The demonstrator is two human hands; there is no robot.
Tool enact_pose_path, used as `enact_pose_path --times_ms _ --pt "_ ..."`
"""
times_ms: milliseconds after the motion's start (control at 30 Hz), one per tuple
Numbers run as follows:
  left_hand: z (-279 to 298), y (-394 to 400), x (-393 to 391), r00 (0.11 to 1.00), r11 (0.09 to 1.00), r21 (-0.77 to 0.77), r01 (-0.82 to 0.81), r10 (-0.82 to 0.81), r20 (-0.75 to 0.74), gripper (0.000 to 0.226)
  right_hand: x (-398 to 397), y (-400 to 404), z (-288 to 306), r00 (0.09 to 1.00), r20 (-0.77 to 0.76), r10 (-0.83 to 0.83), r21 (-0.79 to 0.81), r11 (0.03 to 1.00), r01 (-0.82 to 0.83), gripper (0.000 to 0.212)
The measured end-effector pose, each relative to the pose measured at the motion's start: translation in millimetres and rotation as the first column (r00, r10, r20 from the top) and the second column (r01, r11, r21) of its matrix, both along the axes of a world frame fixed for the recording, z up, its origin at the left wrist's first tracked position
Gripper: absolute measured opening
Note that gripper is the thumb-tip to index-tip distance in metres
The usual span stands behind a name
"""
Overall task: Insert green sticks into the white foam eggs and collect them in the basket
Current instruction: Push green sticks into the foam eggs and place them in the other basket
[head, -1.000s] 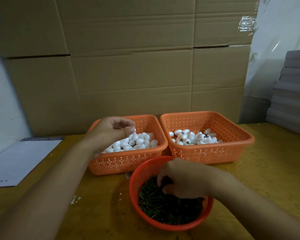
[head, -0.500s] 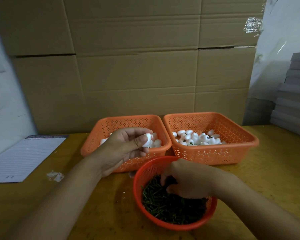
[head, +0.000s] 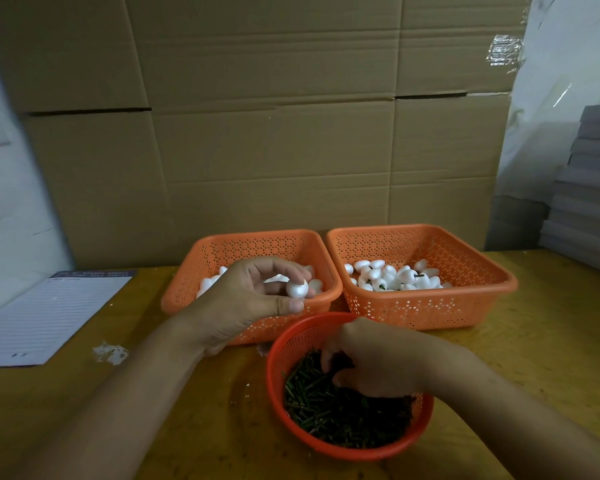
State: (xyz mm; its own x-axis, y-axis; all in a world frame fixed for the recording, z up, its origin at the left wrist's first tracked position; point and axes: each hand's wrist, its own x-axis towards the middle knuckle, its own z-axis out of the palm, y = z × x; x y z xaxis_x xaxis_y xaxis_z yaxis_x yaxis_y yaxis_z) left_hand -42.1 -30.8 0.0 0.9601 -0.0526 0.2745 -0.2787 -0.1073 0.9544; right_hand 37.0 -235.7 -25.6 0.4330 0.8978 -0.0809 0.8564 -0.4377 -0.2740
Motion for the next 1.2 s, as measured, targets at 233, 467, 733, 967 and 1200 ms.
enact_pose_path --times_ms 233,467,733,967,1200 --pt "4 -8 -1 0.996 0.980 -0.196 -0.041 0.024 -0.086 0.027 -1 0 2 1.000 0.006 0.003 -0.007 1.000 -0.003 0.023" --pt "3 -6 2 0.990 0.964 -0.255 -0.081 0.047 -0.135 0.050 0 1 1 1.000 0.018 0.019 0.041 0.999 -0.020 0.017" --pt "3 -5 4 0.989 0.964 -0.260 -0.060 0.021 -0.149 0.055 -1 1 1 1.000 0.004 0.018 0.057 0.998 -0.018 0.013" --pt "0 0 2 0.991 0.945 -0.328 0.000 -0.044 -0.129 0.027 -2 -2 10 1.000 -0.017 -0.005 0.159 0.987 0.007 0.011" --pt "0 1 1 0.989 0.919 -0.391 0.044 -0.096 -0.114 0.030 2 -9 24 0.989 -0.146 -0.038 0.237 0.969 0.072 0.016"
